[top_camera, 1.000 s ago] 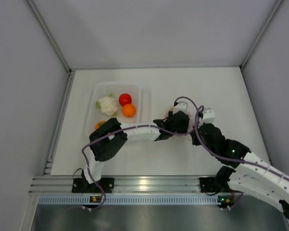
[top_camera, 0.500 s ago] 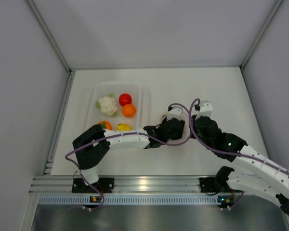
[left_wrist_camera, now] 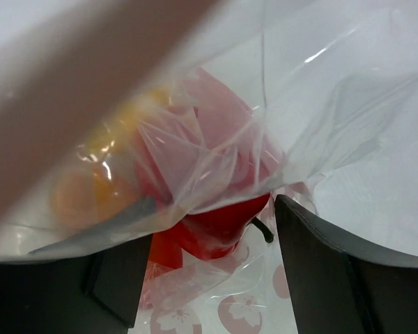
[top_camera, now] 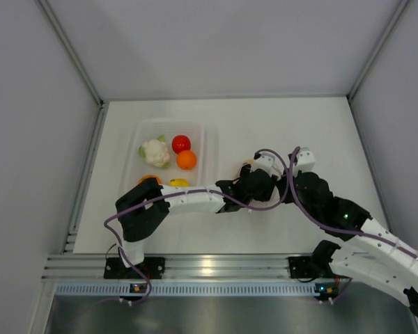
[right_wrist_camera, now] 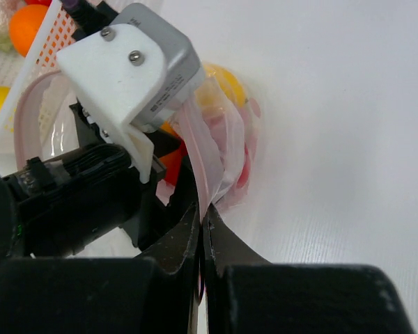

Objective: Open the zip-top bag and remove the fake food
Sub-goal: Pick up the fake fruit from the zipper food storage bag.

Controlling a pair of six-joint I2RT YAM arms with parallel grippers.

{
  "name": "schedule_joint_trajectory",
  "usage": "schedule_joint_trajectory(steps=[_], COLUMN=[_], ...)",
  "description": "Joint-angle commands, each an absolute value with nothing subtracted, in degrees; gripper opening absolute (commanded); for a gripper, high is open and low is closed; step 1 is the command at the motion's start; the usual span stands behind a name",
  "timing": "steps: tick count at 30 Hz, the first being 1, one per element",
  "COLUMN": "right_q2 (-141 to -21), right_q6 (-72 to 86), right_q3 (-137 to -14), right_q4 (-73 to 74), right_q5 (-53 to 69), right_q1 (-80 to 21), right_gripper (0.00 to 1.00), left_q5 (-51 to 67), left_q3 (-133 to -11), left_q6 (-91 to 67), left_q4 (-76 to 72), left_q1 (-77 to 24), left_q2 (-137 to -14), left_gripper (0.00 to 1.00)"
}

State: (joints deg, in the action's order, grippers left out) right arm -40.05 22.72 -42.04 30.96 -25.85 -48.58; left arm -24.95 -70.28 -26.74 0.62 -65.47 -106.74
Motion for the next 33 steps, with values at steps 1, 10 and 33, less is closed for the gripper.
schedule_joint_trajectory(steps=[1, 10, 33], right_q2=[-37.6, -34.9, -34.8], right_q6=[22.2, 22.9, 24.0], right_q3=[-42.3, -40.5, -43.0], right_q4=[32.5, 34.3, 38.9], right_q5=[-26.4, -26.6, -32.1], right_q1=[-48.7, -48.6, -48.7], right_gripper=[0.0, 0.0, 0.0], left_q5=[-24.4, -21.9, -19.8], left_q3=[-74.3, -79.1, -75.7], left_q6=[-21.1, -18.3, -19.7], left_q4=[-0.9, -0.9, -0.9], left_q1=[-65.6, -64.7, -62.6], left_q2=[-110.1, -117.1, -112.0], left_gripper=[0.75, 0.8, 0.82])
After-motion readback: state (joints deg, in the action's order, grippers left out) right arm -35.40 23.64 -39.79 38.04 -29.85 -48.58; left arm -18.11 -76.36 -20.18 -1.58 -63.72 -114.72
